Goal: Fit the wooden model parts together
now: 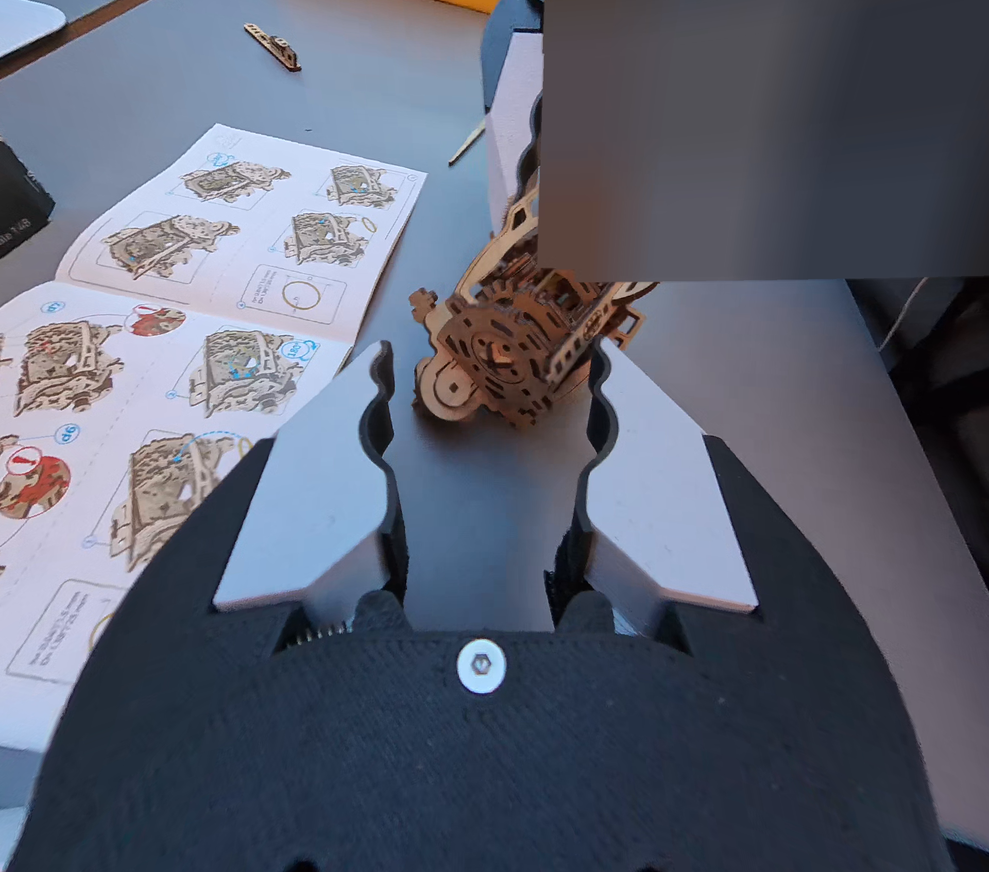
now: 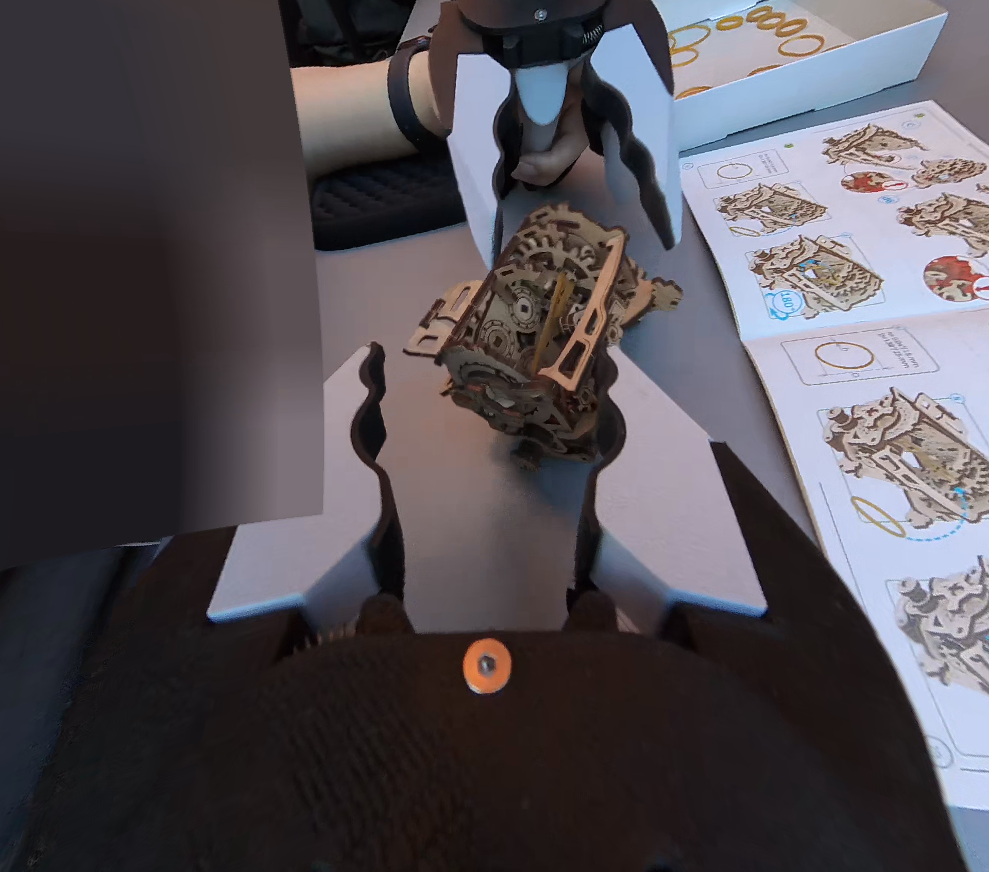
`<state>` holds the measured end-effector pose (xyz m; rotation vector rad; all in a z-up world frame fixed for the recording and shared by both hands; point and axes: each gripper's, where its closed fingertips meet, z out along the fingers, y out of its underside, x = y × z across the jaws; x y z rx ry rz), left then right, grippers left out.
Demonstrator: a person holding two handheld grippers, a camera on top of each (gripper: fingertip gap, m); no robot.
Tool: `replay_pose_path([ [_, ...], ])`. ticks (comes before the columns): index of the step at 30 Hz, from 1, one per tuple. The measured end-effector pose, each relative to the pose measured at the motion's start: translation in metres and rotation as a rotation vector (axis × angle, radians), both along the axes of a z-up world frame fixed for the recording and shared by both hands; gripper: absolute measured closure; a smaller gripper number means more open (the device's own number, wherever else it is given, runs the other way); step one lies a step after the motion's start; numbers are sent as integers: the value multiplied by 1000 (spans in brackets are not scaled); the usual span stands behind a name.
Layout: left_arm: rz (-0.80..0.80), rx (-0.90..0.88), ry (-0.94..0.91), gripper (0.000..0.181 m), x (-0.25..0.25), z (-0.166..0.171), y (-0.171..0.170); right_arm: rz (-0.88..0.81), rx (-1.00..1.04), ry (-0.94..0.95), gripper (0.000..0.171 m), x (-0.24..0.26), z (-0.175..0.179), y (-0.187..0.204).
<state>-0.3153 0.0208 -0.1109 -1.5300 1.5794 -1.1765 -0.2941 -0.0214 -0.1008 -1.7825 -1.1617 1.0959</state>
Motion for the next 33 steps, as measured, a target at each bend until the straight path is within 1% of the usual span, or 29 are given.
replay_pose_path([
  [1,17,3,-2,111,-2,1,4,2,-7,0,94,1,0,-1],
  [4,75,9,5,112,-8,1,18,9,-23,2,97,1,1,-7],
  [7,106,-77,-48,112,-14,13,22,16,-19,-13,98,0,-1,-12],
  [8,115,-128,-86,106,-16,22,21,12,-19,-20,98,0,-2,-13],
  [10,114,-260,-161,87,-19,41,11,7,-30,-10,99,-1,0,-15],
  [11,112,-279,-186,79,-19,48,3,9,-42,3,99,-2,1,-17],
  [12,126,-232,-181,69,-18,47,-5,16,-55,18,99,-4,3,-19],
  [14,184,-41,-67,47,-14,28,-16,12,-68,37,99,-5,6,-19],
  [15,203,43,-7,44,-11,17,-20,30,-68,43,99,-6,7,-22],
  [17,234,173,94,49,-6,0,-22,62,-57,56,100,-9,9,-28],
  [18,250,204,115,47,-2,-3,-19,69,-45,57,100,-10,9,-29],
  [19,245,187,109,46,2,-3,-19,81,-32,59,100,-11,9,-30],
  [22,194,34,66,47,13,-2,-23,73,-28,57,101,-12,9,-30],
  [24,170,-12,65,56,15,-6,-24,77,-40,62,101,-13,10,-32],
  [26,169,6,49,69,15,-7,-20,93,-35,65,101,-14,11,-35],
  [27,154,17,51,70,15,-9,-20,102,-28,63,101,-15,11,-37],
  [31,125,41,57,69,13,-10,-22,110,-1,51,101,-17,10,-38],
  [33,120,47,66,64,14,-11,-25,111,10,47,102,-17,9,-38],
])
